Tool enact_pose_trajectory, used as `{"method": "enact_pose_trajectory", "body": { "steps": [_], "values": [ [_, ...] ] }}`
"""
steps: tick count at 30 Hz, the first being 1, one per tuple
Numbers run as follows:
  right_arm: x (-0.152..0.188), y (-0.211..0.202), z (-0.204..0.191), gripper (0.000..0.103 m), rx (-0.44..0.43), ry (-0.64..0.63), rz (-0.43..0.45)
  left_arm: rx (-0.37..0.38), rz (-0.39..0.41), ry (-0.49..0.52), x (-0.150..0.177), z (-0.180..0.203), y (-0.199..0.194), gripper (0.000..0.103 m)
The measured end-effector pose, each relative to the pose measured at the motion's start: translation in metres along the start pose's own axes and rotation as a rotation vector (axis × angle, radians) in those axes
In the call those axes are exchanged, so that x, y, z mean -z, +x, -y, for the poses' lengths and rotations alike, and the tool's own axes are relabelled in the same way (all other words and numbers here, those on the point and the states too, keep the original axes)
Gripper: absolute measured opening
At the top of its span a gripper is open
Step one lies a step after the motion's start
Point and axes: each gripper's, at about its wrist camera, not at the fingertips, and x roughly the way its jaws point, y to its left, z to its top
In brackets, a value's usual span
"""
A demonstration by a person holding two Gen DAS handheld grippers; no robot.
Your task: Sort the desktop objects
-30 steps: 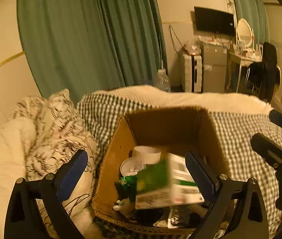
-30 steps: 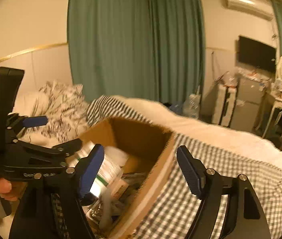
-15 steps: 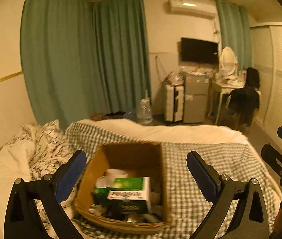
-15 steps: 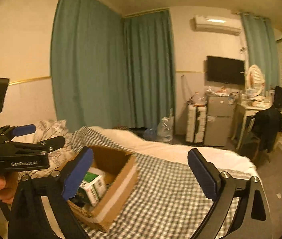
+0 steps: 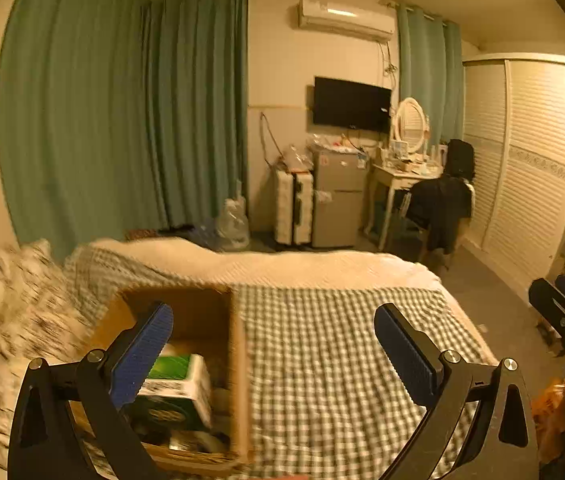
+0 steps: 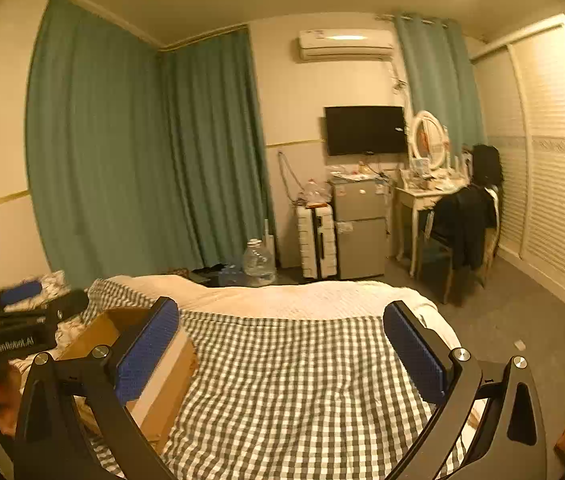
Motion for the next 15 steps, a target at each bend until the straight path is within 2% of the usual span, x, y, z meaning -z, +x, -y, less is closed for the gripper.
{"method": "enact_pose_trajectory", "body": {
  "steps": [4, 10, 15],
  "values": [
    [0.009, 0.018, 0.015, 0.103, 0.014, 0.053, -0.027, 0.011, -0.016, 0.035, 0.013, 0.012, 0.027, 0.103],
    [0.035, 0.052, 0.012, 0.103, 0.131, -0.029, -0.065, 0.012, -0.064, 0.006, 0.041, 0.008, 0.070, 0.103],
    [0.062, 0.083, 0.004, 0.103, 0.137, -0.031, -0.128, -0.033, -0.082, 0.055, 0.066, 0.001, 0.093, 0.103]
  ]
}}
